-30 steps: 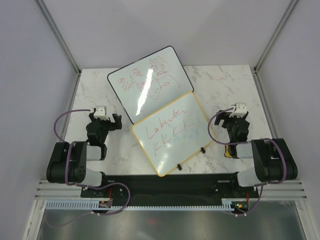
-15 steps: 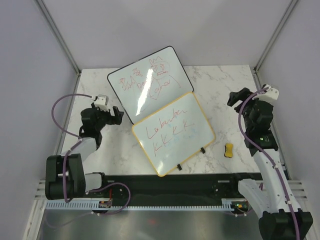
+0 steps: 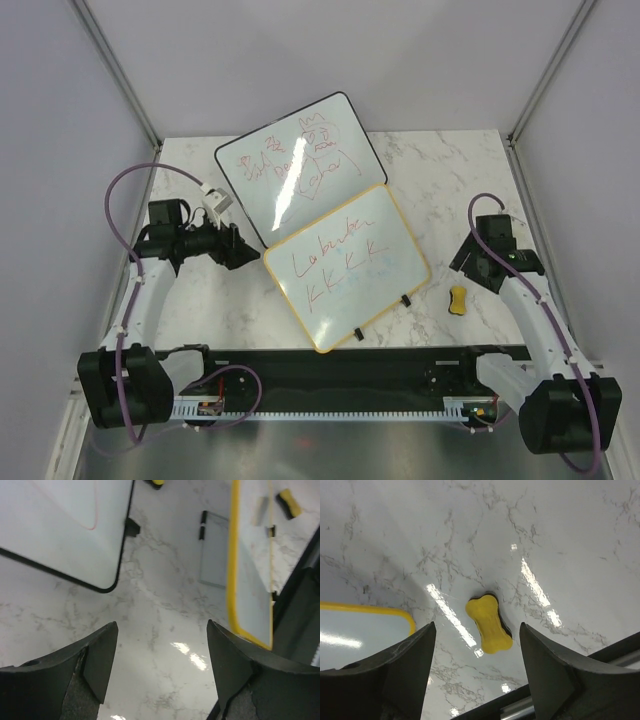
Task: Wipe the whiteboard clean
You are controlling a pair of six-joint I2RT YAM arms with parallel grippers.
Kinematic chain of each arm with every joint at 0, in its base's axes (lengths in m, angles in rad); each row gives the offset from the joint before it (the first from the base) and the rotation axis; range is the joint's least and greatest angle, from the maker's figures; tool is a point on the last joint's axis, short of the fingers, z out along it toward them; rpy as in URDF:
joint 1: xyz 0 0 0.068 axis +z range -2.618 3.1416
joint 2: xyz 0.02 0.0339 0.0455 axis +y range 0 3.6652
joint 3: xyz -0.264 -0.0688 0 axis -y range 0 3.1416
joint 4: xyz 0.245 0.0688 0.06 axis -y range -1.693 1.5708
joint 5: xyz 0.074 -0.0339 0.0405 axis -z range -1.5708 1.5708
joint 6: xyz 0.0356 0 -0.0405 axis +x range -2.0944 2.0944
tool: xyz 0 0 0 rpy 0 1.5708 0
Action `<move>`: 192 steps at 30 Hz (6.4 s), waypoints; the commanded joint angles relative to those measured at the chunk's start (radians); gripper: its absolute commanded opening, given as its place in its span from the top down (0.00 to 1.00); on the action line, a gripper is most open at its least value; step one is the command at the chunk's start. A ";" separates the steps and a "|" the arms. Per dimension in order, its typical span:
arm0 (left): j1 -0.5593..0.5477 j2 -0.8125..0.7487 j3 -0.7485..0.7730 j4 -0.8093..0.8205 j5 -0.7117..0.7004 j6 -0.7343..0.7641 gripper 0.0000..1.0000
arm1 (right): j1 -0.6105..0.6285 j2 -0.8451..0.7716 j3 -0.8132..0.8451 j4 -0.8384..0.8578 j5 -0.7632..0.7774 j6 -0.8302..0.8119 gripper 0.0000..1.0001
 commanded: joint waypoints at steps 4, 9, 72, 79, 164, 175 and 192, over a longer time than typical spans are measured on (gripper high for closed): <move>0.002 -0.017 0.086 -0.245 0.333 0.085 0.19 | -0.001 0.064 -0.009 -0.072 -0.030 0.043 0.25; 0.000 -0.011 0.098 -0.260 0.351 0.069 0.19 | -0.001 0.185 0.002 -0.079 -0.011 0.081 0.27; -0.011 -0.018 0.016 -0.080 0.248 -0.053 0.18 | 0.115 0.146 0.232 0.085 0.018 -0.240 1.00; -0.026 -0.061 -0.037 0.034 0.276 -0.124 0.27 | 0.487 0.092 0.229 0.261 0.049 -0.300 1.00; -0.219 -0.002 -0.034 0.190 0.029 -0.095 0.98 | 0.795 0.176 -0.163 0.917 0.380 -0.337 1.00; -0.221 0.001 -0.020 0.189 0.031 -0.106 0.98 | 1.155 0.380 -0.080 1.027 0.150 -0.308 1.00; -0.221 0.000 -0.017 0.172 0.038 -0.087 0.98 | 0.988 0.202 -0.204 0.828 0.540 -0.141 1.00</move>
